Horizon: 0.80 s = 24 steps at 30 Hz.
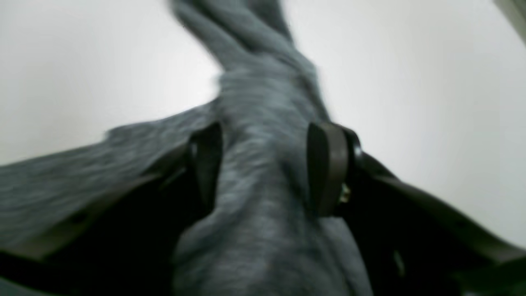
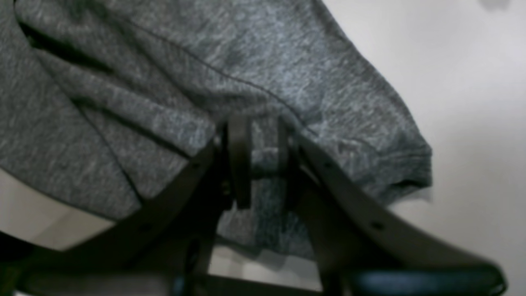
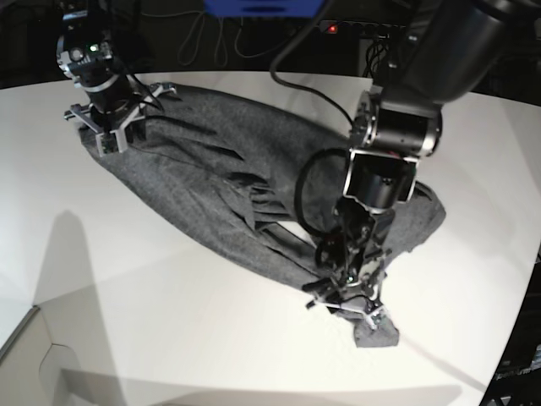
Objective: Layout the t-shirt on the table in an organized manner, then fold the t-shirt properly
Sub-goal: 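Adjust the left gripper's hold on the shirt end while the right gripper holds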
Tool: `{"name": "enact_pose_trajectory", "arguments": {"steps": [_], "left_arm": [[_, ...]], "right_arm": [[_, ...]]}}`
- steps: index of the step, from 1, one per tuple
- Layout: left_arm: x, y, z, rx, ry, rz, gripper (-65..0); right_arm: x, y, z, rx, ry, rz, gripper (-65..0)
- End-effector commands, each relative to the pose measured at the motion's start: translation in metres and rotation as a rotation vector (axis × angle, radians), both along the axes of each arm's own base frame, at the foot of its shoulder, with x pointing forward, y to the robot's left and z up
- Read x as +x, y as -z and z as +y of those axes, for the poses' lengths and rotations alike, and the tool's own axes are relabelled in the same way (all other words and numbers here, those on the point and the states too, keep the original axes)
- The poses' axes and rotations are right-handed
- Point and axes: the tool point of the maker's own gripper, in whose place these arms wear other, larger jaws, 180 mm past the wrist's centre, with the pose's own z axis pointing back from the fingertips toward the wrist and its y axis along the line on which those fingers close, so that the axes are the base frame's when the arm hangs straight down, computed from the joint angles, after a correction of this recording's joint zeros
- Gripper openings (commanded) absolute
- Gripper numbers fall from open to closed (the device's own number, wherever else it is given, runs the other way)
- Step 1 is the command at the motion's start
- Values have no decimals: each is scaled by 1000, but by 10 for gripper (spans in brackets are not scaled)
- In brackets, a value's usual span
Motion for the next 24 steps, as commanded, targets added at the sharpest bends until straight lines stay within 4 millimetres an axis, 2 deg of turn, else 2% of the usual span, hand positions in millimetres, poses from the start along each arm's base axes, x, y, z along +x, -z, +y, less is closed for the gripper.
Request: {"name": "enact_pose_trajectory", "arguments": {"steps": [1,4,7,9,14,18,22,24], "left_arm": [[17,-25,8,30,-28,-46,-325],[19,-24,12,49,-38,-12,-325],[12,-9,8,56,-29,50,-325],[14,-12,1,72,-23,19,-325],[21,-22,3,195,42,-26,-325],[0,7,12,203,33,69,-325],[-19,27,43,184,-38,132,-325],[-32,41,47,162,-51,172,-325]], "right_arm": [[6,-9,-1,-3,-3,-39,-524],[6,-9,-1,-3,-3,-39,-524],[5,-9,-1,-3,-3,-37,-524],[5,-9,-1,-3,-3,-37,-524],[5,-9,-1,-3,-3,-37,-524],[5,-9,-1,-3,-3,-37,-524],[5,-9,-1,-3,-3,-37,-524],[5,-9,-1,-3,-3,-37,-524]]}}
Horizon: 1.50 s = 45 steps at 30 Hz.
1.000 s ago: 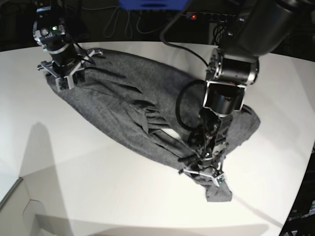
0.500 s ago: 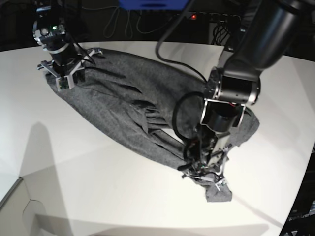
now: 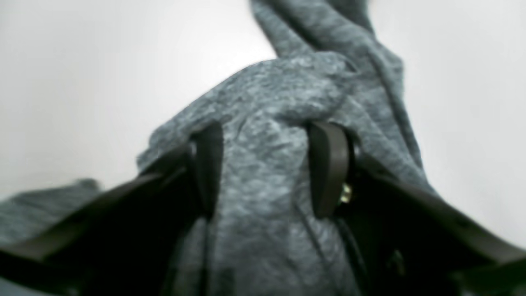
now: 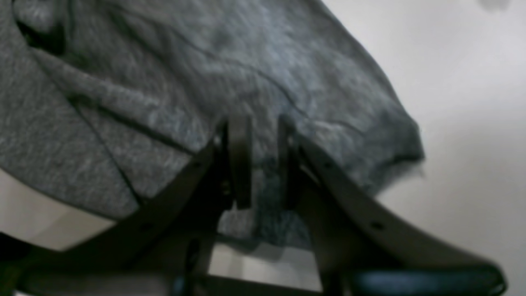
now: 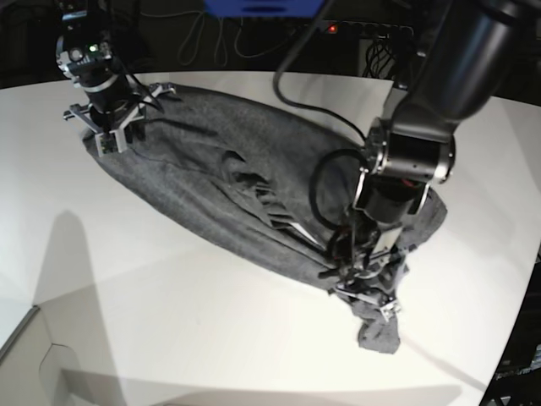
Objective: Layout the t-shirt on the table in an organized manner, then fold the t-shirt properly
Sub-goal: 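Adjust the left gripper's hold on the shirt end while the right gripper holds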
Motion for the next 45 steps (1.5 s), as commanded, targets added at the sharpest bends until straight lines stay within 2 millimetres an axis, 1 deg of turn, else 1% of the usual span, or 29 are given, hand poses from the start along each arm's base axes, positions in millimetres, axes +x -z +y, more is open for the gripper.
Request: {"name": "enact_pose_trajectory", "arguments": {"steps": [1,2,3,4,5,7,9,11,13,14,17,18,19,20,21,22,24,26,27,30,33,41,43,45], "left_arm": [[-18,20,3,-83,-50,106,-325],[-18,19,8,-98,-62,115,-325],[-22,22,10,-125,-73,135,-325],[-28,28,10,-152,-82,155,-325],[-30,29,9,-182,-93,155,-325],[-31,27,7,-231,-108,139,-327],[-37,27,1,-282,-107,134,-328],[-37,16,-2,-332,-102,95,-329],[-39,2,1,-359,-109,30,-329],[-36,-8,2,-366,-110,-7,-329],[-24,-44,3,-362,-92,-121,-329],[-21,-49,3,-363,-90,-139,-329],[-20,-51,3,-365,-90,-143,-329],[-15,-55,0,-370,-87,-153,-328],[-6,-67,-6,-378,-77,-175,-327],[0,-70,-10,-385,-73,-177,-326],[4,-63,-16,-392,-74,-148,-326],[15,-65,-25,-386,-74,-154,-326],[17,-62,-27,-374,-77,-152,-326],[18,-43,-25,-329,-97,-109,-326],[11,-26,-23,-300,-111,-72,-326],[10,-25,-19,-281,-115,-82,-326],[14,-32,-20,-290,-114,-98,-326],[23,-50,-18,-292,-111,-155,-326]], "right_arm": [[5,-9,-1,-2,-1,-38,-524],[5,-9,-1,-2,-1,-38,-524],[5,-9,-1,-1,0,-38,-524],[5,-9,0,0,0,-38,-524],[5,-9,0,0,0,-38,-524],[5,-9,0,2,1,-38,-524],[6,-9,0,2,1,-41,-524],[6,-9,0,2,1,-41,-524],[6,-9,0,2,1,-41,-524],[6,-10,0,1,2,-41,-524],[6,-10,0,2,3,-42,-524],[5,-10,0,2,3,-41,-524],[5,-10,0,2,3,-41,-524],[5,-10,0,2,3,-41,-524],[5,-10,0,2,3,-41,-524],[5,-10,0,2,3,-41,-524],[5,-10,0,4,3,-41,-524],[5,-10,1,4,3,-42,-524],[5,-10,1,4,3,-42,-524],[5,-10,1,3,3,-41,-524],[5,-10,-1,-1,2,-40,-524],[6,-10,-1,-2,0,-41,-524],[6,-10,-1,-1,1,-42,-524],[11,-13,0,1,2,-55,-524]]}}
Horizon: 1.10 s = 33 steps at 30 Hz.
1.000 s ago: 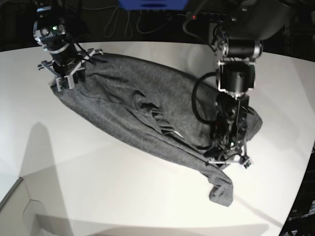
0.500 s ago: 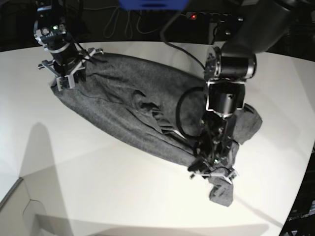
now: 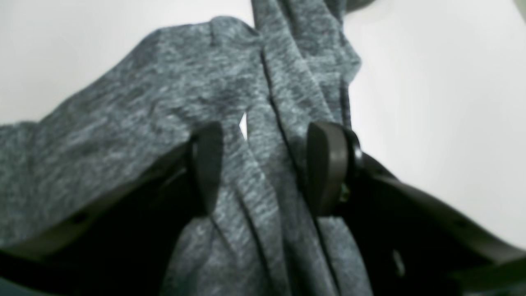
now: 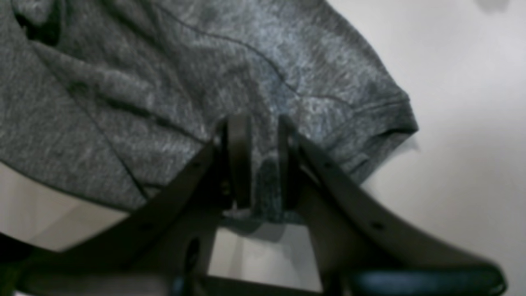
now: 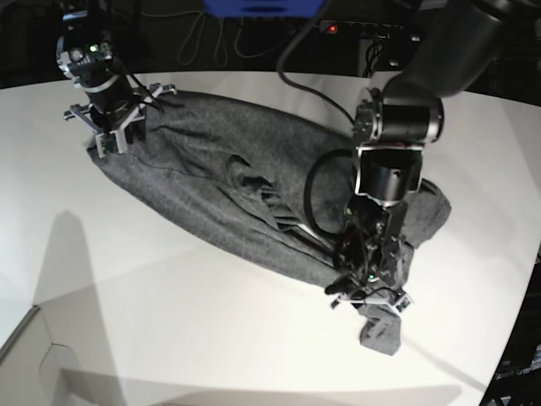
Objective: Layout the t-shirt on the table in an organized manner, then fold the t-shirt properly
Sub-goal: 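Adjust the left gripper's hold on the shirt end while the right gripper holds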
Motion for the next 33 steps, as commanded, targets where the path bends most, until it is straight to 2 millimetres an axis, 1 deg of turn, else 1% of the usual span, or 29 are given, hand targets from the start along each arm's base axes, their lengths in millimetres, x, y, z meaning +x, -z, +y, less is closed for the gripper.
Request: {"name": "enact_pose_trajectory", "arguments": {"steps": [1,4,6,7,11,13,16,18,20,22,25,29,33], "left_arm": [[23,-38,3,18,-10,-105,-326],[28,-68,9,22,-26,-208,-326],[29,-81,11,24,-32,-253,-326],[27,-82,10,14,-26,-253,-326],[21,-70,5,-40,3,-181,-326],[19,-65,14,-14,-7,-175,-326],[14,-46,17,2,-13,-126,-326],[15,-40,18,13,-17,-108,-326],[12,-28,19,29,-21,-77,-326],[12,-23,24,72,-22,-66,-326],[13,-22,25,144,-10,-72,-326],[18,-27,12,149,4,-99,-325],[21,-33,9,158,3,-124,-325]], "right_arm": [[8,-11,-1,-3,-3,-50,-524],[9,-12,-1,-4,-3,-52,-524],[10,-12,-1,-4,-3,-53,-524],[11,-12,-1,-4,-3,-55,-524],[11,-13,-1,-3,-4,-56,-524],[11,-13,-1,-3,-4,-56,-523],[15,-15,0,-1,-3,-65,-523],[15,-15,0,-1,-3,-67,-523],[16,-15,-1,-2,-4,-68,-523],[16,-15,-1,-2,-4,-68,-523],[16,-15,-1,-2,-4,-67,-523],[15,-14,0,-1,-3,-65,-523],[15,-14,-1,-2,-4,-65,-523]]}}
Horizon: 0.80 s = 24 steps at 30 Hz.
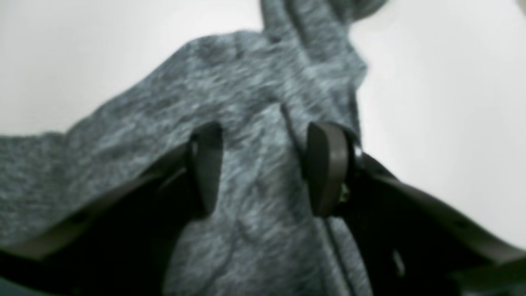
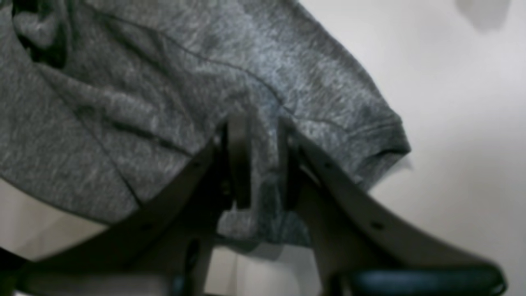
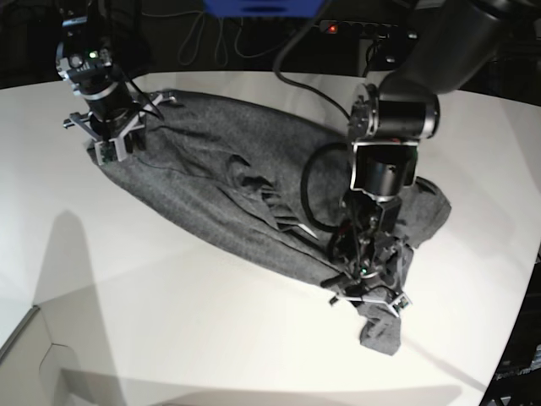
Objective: Layout the t-shirt on the table in an organized manner, then fold the t-shirt properly
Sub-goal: 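Adjust the left gripper's hold on the shirt end while the right gripper holds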
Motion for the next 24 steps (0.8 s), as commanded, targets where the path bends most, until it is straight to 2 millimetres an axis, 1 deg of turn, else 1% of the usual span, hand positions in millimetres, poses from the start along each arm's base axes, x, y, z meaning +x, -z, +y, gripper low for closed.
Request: {"name": "enact_pose_trajectory", "arguments": {"steps": [1,6,13,15,17,19,21,24], "left_arm": [[20,-28,-2,26,6,-75,-325],[24,-33,-3,36,6,-93,-325],[23,-33,-5,34,8,-92,-325],[20,-25,-6,34,13,-69,-325],[13,-10,-8,34,19,-22,-320],[15,-8,-9,41,25,-5,-286],[12,1,-10,58,29,28,-238],[12,3,-11,81,32,35,-180]], "right_arm": [[5,-8,-1,-3,-2,-35,-523],[5,-8,-1,-3,-2,-35,-523],[4,-8,-1,-3,-2,-34,-523],[3,-8,-1,-3,-1,-31,-523],[0,-6,-1,-3,-1,-22,-523],[-2,-5,-1,-3,-1,-17,-523],[-4,-4,-1,-3,-1,-12,-523],[-4,-3,-1,-2,-3,-11,-523]]}}
